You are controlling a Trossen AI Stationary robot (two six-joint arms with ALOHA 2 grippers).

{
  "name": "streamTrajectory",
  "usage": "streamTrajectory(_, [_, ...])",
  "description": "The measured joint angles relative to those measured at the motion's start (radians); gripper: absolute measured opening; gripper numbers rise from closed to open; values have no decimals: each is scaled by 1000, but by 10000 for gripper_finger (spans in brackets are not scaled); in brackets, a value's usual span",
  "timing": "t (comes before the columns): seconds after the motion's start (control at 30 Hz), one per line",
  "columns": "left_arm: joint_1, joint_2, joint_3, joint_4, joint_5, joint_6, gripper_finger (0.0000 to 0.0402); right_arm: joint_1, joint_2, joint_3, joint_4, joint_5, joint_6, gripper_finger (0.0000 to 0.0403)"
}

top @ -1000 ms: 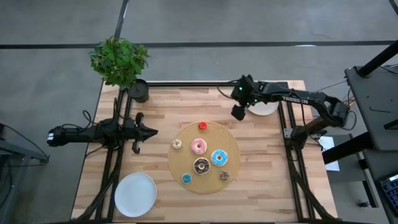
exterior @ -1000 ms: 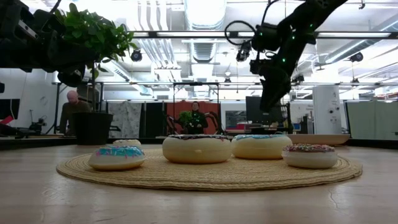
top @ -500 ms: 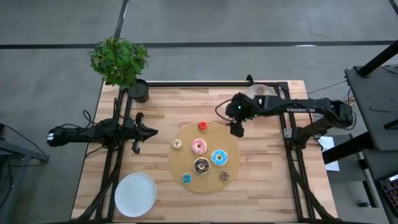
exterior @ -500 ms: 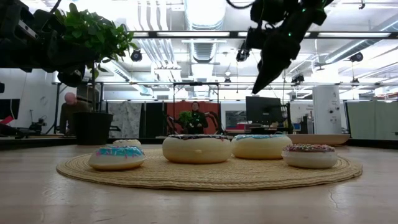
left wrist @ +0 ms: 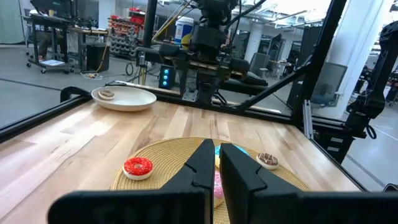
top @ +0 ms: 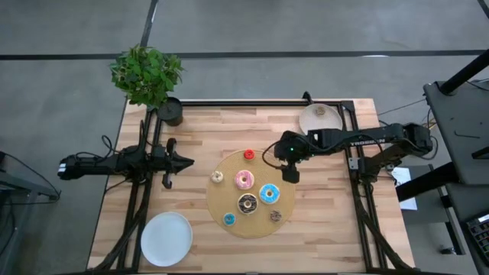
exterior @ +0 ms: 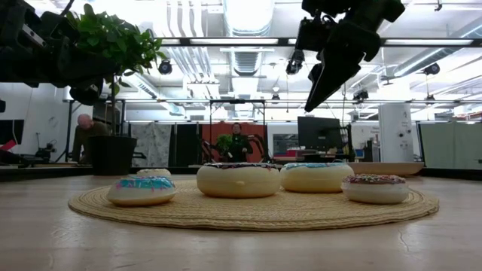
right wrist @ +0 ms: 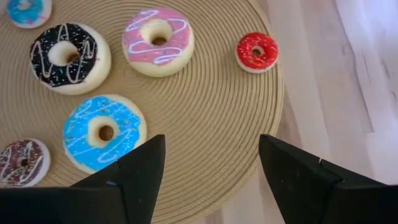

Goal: Pick & Place donuts
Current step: Put the small brown donut on the gray plate

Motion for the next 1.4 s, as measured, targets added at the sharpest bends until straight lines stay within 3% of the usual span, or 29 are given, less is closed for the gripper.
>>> streamTrajectory(0.33, [0, 0, 0, 0, 0, 0, 0, 85, 0, 0, 2, 2, 5, 253])
streamTrajectory(0.7, [0, 0, 0, 0, 0, 0, 0, 201, 0, 0, 27, 2, 147, 255])
streamTrajectory(1.4, [0, 0, 0, 0, 0, 0, 0, 459, 3, 0, 47, 1, 33, 253])
